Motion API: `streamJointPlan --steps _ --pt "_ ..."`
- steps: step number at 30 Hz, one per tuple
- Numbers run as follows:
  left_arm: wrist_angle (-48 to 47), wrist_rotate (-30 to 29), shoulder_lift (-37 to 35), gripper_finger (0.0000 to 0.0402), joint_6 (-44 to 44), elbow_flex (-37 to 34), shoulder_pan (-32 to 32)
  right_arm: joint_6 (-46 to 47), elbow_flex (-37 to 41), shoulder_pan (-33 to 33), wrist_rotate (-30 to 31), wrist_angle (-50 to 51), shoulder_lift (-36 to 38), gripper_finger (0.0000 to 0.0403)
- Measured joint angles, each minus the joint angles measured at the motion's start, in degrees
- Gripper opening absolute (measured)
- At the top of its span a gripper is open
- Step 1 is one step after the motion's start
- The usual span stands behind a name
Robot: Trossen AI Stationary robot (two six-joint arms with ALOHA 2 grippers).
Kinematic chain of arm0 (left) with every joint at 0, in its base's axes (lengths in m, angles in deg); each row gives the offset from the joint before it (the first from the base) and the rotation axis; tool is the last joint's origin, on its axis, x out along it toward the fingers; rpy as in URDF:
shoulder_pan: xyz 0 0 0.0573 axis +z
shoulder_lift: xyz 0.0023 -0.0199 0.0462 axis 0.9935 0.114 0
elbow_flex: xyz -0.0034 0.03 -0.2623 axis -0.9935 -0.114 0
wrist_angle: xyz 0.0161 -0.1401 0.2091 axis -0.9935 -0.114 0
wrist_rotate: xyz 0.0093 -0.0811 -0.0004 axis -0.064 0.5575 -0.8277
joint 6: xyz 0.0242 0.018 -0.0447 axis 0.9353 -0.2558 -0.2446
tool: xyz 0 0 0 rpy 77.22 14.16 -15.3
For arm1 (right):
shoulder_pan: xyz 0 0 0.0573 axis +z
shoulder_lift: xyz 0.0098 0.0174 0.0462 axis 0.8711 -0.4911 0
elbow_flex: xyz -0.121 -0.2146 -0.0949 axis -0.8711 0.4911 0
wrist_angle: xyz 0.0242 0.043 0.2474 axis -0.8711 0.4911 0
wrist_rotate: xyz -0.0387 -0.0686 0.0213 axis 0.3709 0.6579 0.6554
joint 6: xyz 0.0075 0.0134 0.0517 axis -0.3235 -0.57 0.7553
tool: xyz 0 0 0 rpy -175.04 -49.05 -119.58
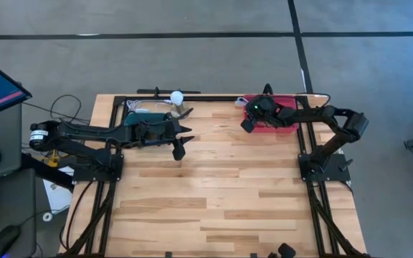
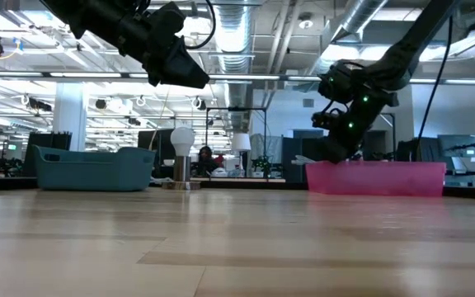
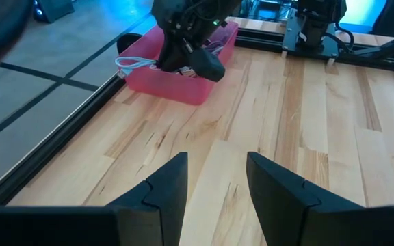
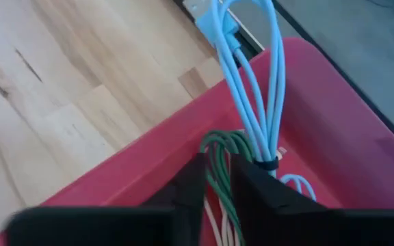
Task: Pick & Place USB Port
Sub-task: Put the plain light blue charger cable into the pink bin
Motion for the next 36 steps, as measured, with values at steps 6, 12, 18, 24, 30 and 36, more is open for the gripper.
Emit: streamJointPlan --steps 6,12,18,24,30,36 --pt "-0.05 0.03 0.00 0.0149 0.00 0.00 0.01 0.00 0.09 -0.17 0.37 0.79 1.61 0.0010" --pt "-0.07 0.01 0.00 0.0149 0.00 0.00 0.01 -0.08 0.11 0.12 1.53 6.40 6.85 0.0001" --pt "-0.09 -0.08 0.00 0.0149 0.00 0.00 0.01 -2.58 0.09 -0.24 -2.36 10.43 12.71 0.0001" --pt "-0.22 -0.08 0.00 0.0149 0.61 0.00 0.01 -8.35 -1.09 -3.41 -17.81 16.48 13.39 0.0009" --pt "-0.27 -0.08 0.00 0.0149 1.03 0.00 0.01 -8.84 -8.93 -9.42 -23.06 27.23 9.56 0.0040" --pt "-0.57 -0.08 0.00 0.0149 0.98 0.00 0.01 -11.32 -13.31 -10.91 -23.33 28.73 4.25 0.0097"
